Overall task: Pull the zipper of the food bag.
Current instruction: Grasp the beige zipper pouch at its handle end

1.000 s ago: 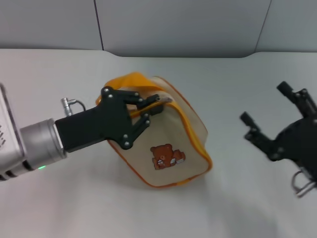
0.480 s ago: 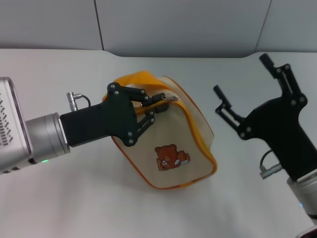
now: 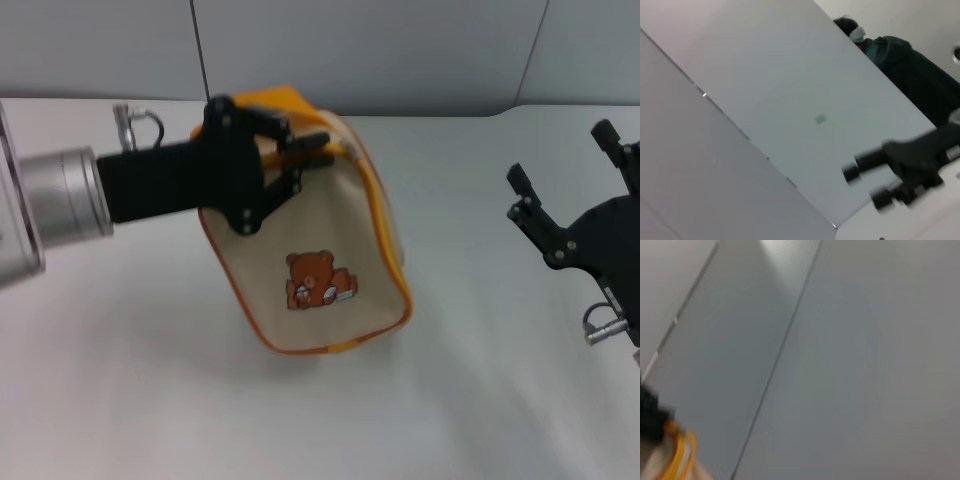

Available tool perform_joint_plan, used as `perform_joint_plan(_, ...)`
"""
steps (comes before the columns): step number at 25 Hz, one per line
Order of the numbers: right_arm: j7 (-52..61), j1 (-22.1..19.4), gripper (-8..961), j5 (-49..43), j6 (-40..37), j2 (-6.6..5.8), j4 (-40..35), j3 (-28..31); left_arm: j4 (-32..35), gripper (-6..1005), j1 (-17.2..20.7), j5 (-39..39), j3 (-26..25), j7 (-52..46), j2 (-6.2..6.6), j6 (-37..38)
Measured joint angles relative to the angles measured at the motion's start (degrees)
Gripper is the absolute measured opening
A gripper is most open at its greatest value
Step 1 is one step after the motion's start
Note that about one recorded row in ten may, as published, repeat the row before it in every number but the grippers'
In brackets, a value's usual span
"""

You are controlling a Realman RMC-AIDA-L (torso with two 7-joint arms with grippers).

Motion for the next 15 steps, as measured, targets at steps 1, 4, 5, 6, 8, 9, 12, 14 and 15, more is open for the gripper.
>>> perform_joint_plan(1, 0.04, -0.3, 840, 0.0, 0.66, 0.0, -0.05, 0.33, 4.58, 94, 0.08, -0.75, 2.74, -2.52, 0.0, -1.38)
perform_joint_plan(4, 0.07, -0.8, 841, -0.11, 1.4, 0.0, -0.15, 0.31, 8.73, 92, 0.38, -0.78, 6.27, -5.23, 0.0, -3.8)
perform_joint_plan(5, 0.05, -0.87, 841, -0.4, 1.38, 0.0, -0.19, -0.14, 11.07, 91, 0.67, -0.61, 8.86, -6.91, 0.0, -5.87)
perform_joint_plan(6, 0.04, -0.89, 841, -0.53, 1.34, 0.0, -0.2, -0.3, 12.95, 90, 0.96, -0.32, 11.43, -8.23, 0.01, -8.02)
perform_joint_plan(8, -0.16, -0.92, 841, -0.65, 1.32, 0.0, -0.18, -0.44, 14.68, 88, 1.48, 0.1, 15.18, -9.37, 0.04, -11.86)
perform_joint_plan(9, -0.32, -0.93, 841, -0.75, 1.33, 0.0, -0.12, -0.46, 15.09, 87, 1.74, 0.19, 16.84, -9.69, 0.06, -13.55)
perform_joint_plan(12, -0.74, -0.85, 841, -1.43, 1.38, 0.0, -0.04, -0.47, 14.58, 86, 1.98, 0.18, 18.27, -10.01, 0.07, -14.79)
perform_joint_plan(14, -2.69, -0.53, 840, -3.14, 1.55, 0.0, -0.1, -0.48, 13.85, 86, 2.05, -0.03, 18.29, -10.09, 0.08, -14.77)
perform_joint_plan(15, -4.85, -0.35, 840, -4.19, 1.9, 0.0, 0.04, -0.48, 13.54, 86, 2.21, -0.21, 18.3, -10.1, 0.09, -14.71)
